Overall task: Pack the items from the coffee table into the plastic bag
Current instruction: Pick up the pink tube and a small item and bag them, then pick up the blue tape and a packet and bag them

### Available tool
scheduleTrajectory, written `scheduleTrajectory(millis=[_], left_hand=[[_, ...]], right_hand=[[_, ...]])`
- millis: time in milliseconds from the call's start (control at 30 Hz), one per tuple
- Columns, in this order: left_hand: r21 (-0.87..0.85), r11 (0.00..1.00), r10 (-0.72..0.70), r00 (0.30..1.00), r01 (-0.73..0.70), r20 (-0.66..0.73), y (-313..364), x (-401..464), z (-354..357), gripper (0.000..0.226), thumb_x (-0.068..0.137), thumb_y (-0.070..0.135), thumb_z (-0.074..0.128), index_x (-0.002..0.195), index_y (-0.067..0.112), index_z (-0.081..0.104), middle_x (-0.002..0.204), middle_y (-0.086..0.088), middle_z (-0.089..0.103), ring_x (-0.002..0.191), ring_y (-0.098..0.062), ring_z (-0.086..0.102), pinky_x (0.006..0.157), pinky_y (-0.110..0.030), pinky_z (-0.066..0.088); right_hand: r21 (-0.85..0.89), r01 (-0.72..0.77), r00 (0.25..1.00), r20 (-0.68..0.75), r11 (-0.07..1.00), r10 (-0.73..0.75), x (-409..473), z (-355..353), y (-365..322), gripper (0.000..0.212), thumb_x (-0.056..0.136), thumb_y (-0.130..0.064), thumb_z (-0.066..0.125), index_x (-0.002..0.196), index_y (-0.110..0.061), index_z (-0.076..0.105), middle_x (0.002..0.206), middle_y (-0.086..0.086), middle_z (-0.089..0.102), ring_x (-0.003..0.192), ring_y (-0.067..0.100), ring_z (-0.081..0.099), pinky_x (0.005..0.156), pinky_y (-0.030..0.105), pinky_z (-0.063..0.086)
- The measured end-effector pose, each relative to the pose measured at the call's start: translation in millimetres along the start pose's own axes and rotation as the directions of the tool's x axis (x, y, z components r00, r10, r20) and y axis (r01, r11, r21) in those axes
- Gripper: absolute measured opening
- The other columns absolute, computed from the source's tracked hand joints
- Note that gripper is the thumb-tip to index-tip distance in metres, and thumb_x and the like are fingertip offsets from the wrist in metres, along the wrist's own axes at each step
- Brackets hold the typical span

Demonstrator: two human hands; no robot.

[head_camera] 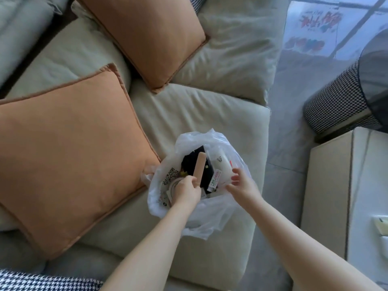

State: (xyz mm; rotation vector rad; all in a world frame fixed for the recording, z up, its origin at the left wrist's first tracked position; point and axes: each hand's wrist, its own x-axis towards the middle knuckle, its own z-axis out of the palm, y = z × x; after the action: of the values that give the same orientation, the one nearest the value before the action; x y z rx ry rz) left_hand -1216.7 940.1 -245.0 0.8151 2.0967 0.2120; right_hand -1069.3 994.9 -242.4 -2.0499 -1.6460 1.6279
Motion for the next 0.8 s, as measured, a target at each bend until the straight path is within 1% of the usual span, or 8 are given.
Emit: scheduleTrajectory(millis=[67, 133, 200, 267, 400, 567, 667, 800], left_hand=[[0.022, 0.997, 0.079, 0.997, -0.079, 0.009, 18.9, -12.8, 3.3, 0.038, 0.092, 0.019, 0.051, 0.129, 0.020, 0.054, 0.123, -0.001, 0.062, 0.112, -0.022, 0.058, 0.089, -0.028, 0.046], [0.022, 0.989, 0.144, 0.988, -0.145, 0.049, 39.1, -27.5, 11.8, 0.036, 0.090, 0.022, 0.052, 0.126, 0.020, 0.056, 0.119, -0.002, 0.064, 0.109, -0.022, 0.059, 0.092, -0.030, 0.047], [0.047, 0.976, 0.206, 0.975, -0.210, 0.082, 57.9, -43.6, 25.9, 0.033, 0.089, 0.028, 0.054, 0.121, 0.021, 0.059, 0.119, 0.000, 0.065, 0.109, -0.021, 0.059, 0.094, -0.030, 0.047], [0.112, 0.952, 0.270, 0.954, -0.285, 0.132, 72.5, -61.0, 44.0, 0.032, 0.090, 0.034, 0.053, 0.119, 0.022, 0.060, 0.119, 0.000, 0.065, 0.111, -0.020, 0.059, 0.095, -0.030, 0.046], [0.265, 0.888, 0.314, 0.916, -0.376, 0.249, 87.6, -100.5, 86.5, 0.035, 0.091, 0.036, 0.051, 0.122, 0.022, 0.058, 0.118, 0.000, 0.064, 0.115, -0.020, 0.057, 0.096, -0.030, 0.046], [0.431, 0.792, 0.293, 0.889, -0.432, 0.352, 91.4, -156.7, 148.0, 0.033, 0.088, 0.046, 0.049, 0.112, 0.027, 0.062, 0.119, 0.003, 0.065, 0.114, -0.019, 0.059, 0.093, -0.029, 0.047], [0.489, 0.733, 0.277, 0.864, -0.473, 0.421, 93.5, -193.3, 190.1, 0.034, 0.089, 0.049, 0.047, 0.112, 0.029, 0.062, 0.120, 0.007, 0.064, 0.114, -0.016, 0.058, 0.091, -0.028, 0.046], [0.527, 0.658, 0.279, 0.824, -0.538, 0.494, 92.5, -243.2, 248.0, 0.034, 0.090, 0.052, 0.046, 0.110, 0.029, 0.062, 0.118, 0.010, 0.064, 0.112, -0.012, 0.058, 0.083, -0.024, 0.043]], right_hand=[[-0.101, 0.097, 0.995, -0.016, 0.990, -0.099, -15.3, -14.7, 9.3, 0.052, 0.087, -0.010, 0.051, 0.137, -0.019, 0.041, 0.117, 0.000, 0.054, 0.100, 0.016, 0.055, 0.085, 0.029, 0.046], [-0.210, 0.151, 0.988, -0.009, 0.966, -0.156, -30.3, -30.1, 21.8, 0.053, 0.087, -0.011, 0.051, 0.139, -0.021, 0.040, 0.123, 0.000, 0.055, 0.111, 0.019, 0.055, 0.093, 0.031, 0.046], [-0.295, 0.143, 0.988, -0.021, 0.945, -0.156, -44.1, -45.4, 38.3, 0.048, 0.090, -0.017, 0.051, 0.136, -0.018, 0.042, 0.129, 0.002, 0.055, 0.117, 0.021, 0.053, 0.094, 0.031, 0.045], [-0.337, 0.098, 0.991, -0.055, 0.936, -0.124, -57.9, -60.3, 58.5, 0.043, 0.091, -0.024, 0.050, 0.134, -0.017, 0.044, 0.129, 0.004, 0.055, 0.119, 0.021, 0.052, 0.095, 0.032, 0.044], [-0.308, 0.000, 0.990, -0.135, 0.951, -0.044, -88.3, -91.1, 107.2, 0.039, 0.093, -0.032, 0.048, 0.129, -0.018, 0.049, 0.127, 0.005, 0.056, 0.121, 0.023, 0.051, 0.098, 0.033, 0.042], [-0.250, -0.136, 0.971, -0.224, 0.959, 0.080, -137.6, -124.4, 185.6, 0.036, 0.093, -0.035, 0.046, 0.125, -0.019, 0.053, 0.128, 0.003, 0.058, 0.121, 0.022, 0.052, 0.095, 0.031, 0.042], [-0.206, -0.226, 0.952, -0.253, 0.952, 0.171, -175.5, -138.7, 242.9, 0.032, 0.093, -0.036, 0.046, 0.117, -0.019, 0.057, 0.122, 0.003, 0.061, 0.118, 0.023, 0.054, 0.091, 0.032, 0.043], [-0.115, -0.340, 0.912, -0.282, 0.933, 0.297, -228.4, -153.9, 320.7, 0.029, 0.093, -0.038, 0.044, 0.111, -0.020, 0.059, 0.120, 0.002, 0.062, 0.115, 0.023, 0.054, 0.092, 0.032, 0.041]])
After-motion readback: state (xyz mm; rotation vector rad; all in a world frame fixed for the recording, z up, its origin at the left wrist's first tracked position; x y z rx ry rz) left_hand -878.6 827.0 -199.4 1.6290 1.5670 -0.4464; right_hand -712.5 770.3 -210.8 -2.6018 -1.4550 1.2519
